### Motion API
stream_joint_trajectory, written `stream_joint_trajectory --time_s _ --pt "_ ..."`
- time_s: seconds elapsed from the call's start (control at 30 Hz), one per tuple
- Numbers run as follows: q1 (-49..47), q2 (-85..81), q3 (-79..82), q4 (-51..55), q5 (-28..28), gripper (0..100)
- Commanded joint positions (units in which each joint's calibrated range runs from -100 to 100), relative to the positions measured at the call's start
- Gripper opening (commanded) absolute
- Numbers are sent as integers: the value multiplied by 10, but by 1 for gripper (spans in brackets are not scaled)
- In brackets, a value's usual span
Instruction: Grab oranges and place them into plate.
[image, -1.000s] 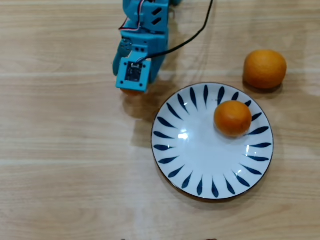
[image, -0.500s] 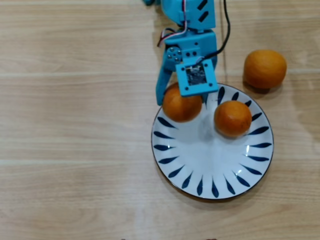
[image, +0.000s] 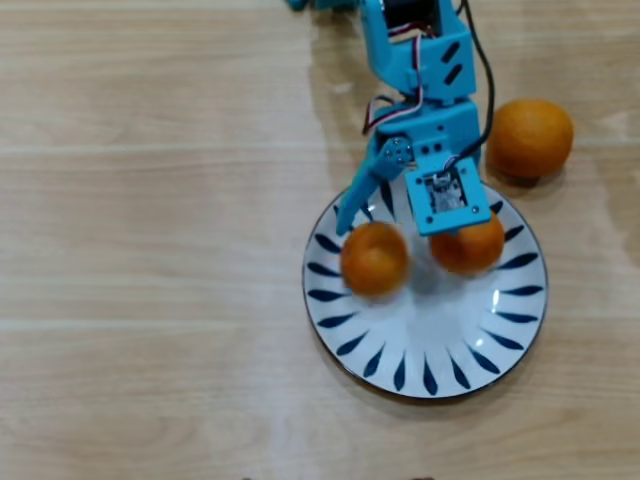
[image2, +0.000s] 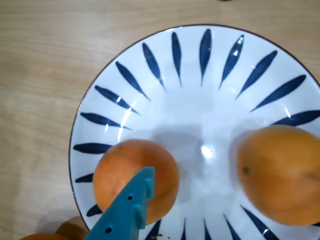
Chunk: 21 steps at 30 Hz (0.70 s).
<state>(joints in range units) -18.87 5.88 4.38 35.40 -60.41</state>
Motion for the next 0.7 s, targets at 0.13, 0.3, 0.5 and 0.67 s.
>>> stream_joint_trajectory --time_s 0.13,0.3,0.5,0.67 --pt "-19 -81 -27 70 0 43" --pt "-54 -162 -60 337 -3 42" --pt "-95 -211 -96 505 -3 41" --pt "-151 -211 -94 512 -31 27"
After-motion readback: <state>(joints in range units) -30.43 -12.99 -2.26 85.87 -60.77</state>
